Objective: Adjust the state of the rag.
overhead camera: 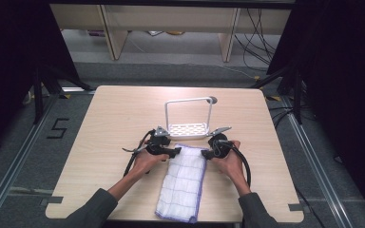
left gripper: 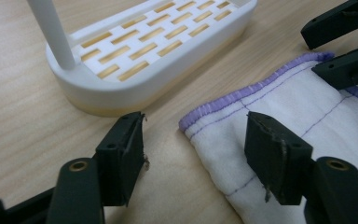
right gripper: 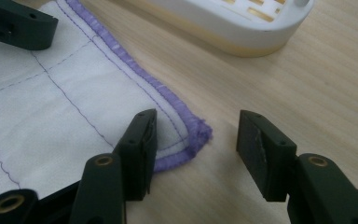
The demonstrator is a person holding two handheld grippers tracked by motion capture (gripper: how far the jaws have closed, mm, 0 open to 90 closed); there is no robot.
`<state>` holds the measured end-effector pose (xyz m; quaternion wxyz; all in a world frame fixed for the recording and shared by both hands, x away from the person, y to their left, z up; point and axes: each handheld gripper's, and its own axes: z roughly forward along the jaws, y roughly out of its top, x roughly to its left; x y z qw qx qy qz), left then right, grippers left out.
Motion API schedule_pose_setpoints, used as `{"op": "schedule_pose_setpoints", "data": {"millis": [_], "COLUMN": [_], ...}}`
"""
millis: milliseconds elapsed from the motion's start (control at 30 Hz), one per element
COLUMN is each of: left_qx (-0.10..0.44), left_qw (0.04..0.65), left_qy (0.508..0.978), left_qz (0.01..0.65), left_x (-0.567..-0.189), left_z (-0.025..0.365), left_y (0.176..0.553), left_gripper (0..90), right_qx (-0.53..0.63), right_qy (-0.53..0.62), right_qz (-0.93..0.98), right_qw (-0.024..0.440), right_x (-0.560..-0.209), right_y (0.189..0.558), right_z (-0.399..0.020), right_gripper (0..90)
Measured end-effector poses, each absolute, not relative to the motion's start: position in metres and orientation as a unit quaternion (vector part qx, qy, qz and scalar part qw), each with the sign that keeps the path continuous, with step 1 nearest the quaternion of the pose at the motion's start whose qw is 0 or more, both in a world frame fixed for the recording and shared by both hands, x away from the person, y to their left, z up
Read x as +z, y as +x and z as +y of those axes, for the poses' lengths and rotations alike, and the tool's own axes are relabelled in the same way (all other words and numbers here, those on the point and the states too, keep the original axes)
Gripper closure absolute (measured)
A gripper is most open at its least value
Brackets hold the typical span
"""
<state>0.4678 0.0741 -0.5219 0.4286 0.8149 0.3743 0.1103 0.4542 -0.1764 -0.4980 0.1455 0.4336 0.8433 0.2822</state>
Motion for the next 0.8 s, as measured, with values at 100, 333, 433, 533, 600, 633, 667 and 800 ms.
{"op": "schedule_pose_setpoints", "data": {"millis": [100,333,433,533,600,633,667,800], "left_qx": [0.117,0.121,0.118,0.126,0.126,0.127,0.131,0.136], "left_qw": [0.429,0.431,0.437,0.443,0.446,0.452,0.46,0.472], "left_qy": [0.823,0.835,0.834,0.832,0.83,0.826,0.821,0.815], "left_qz": [0.354,0.32,0.315,0.311,0.309,0.31,0.314,0.307], "left_x": [-0.522,-0.522,-0.521,-0.519,-0.516,-0.514,-0.512,-0.501], "left_z": [0.072,0.068,0.068,0.069,0.071,0.071,0.072,0.076], "left_y": [0.467,0.461,0.46,0.457,0.455,0.454,0.452,0.447], "left_gripper": [45.1,70.2,78.2,82.6,83.8,84.1,84.3,84.6], "right_qx": [0.282,0.301,0.31,0.311,0.311,0.312,0.321,0.334], "right_qy": [0.428,0.435,0.427,0.414,0.414,0.418,0.416,0.406], "right_qz": [0.847,0.841,0.843,0.848,0.849,0.847,0.845,0.844], "right_qw": [0.141,0.112,0.103,0.107,0.108,0.105,0.103,0.11], "right_x": [-0.498,-0.499,-0.499,-0.5,-0.499,-0.497,-0.497,-0.487], "right_y": [0.453,0.45,0.45,0.449,0.449,0.448,0.447,0.444], "right_z": [-0.177,-0.178,-0.178,-0.176,-0.176,-0.175,-0.175,-0.174], "right_gripper": [53.0,69.3,81.1,84.6,85.3,85.4,85.6,85.7]}}
